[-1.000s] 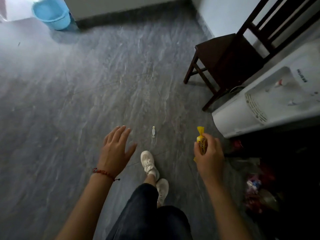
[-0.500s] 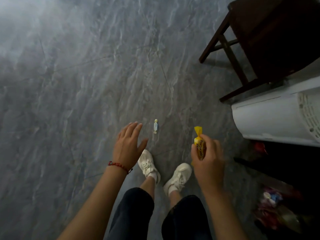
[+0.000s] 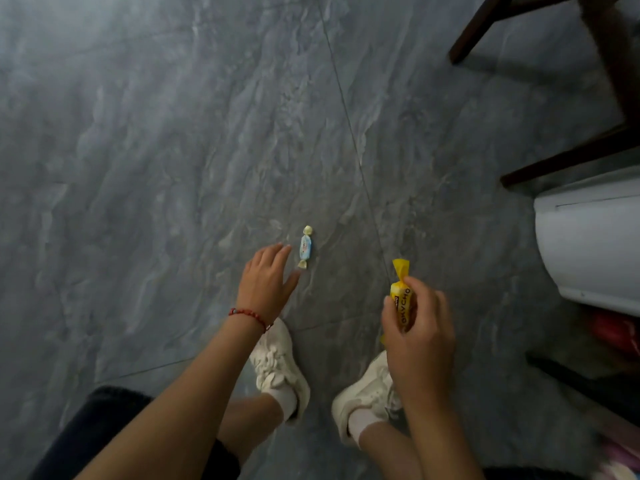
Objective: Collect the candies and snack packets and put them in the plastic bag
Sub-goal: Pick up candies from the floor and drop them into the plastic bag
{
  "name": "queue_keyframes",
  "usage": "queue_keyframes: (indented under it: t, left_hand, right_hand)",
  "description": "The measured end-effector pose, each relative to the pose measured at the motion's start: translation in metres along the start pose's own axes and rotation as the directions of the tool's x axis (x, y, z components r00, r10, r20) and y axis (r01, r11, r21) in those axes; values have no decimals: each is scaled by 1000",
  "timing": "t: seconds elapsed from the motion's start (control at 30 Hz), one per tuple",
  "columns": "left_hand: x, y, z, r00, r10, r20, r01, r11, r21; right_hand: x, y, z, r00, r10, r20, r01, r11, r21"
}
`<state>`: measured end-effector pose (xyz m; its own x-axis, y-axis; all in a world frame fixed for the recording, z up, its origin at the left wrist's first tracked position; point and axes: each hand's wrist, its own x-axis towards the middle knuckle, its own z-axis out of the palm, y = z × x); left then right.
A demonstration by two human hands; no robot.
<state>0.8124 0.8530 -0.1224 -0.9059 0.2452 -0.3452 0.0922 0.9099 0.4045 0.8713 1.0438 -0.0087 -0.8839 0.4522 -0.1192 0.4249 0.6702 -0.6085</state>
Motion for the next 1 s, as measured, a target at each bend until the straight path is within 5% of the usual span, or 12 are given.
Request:
queue_keyframes:
  t: [0.33,0.43,1.0]
  left_hand:
    - [82,-42,160,959,-278,-57,264,947,-182]
    - [89,-47,181,958,-264,-115,239,952,-193]
    - [85,-9,147,931,-276,-239,179,915,-363]
  right_hand:
    - [36,109,107,999,-38,-13,38,999,12]
    - [42,128,122,999,-38,-1,38,999,9]
    - [57,105,109,997,-51,61,49,998,30]
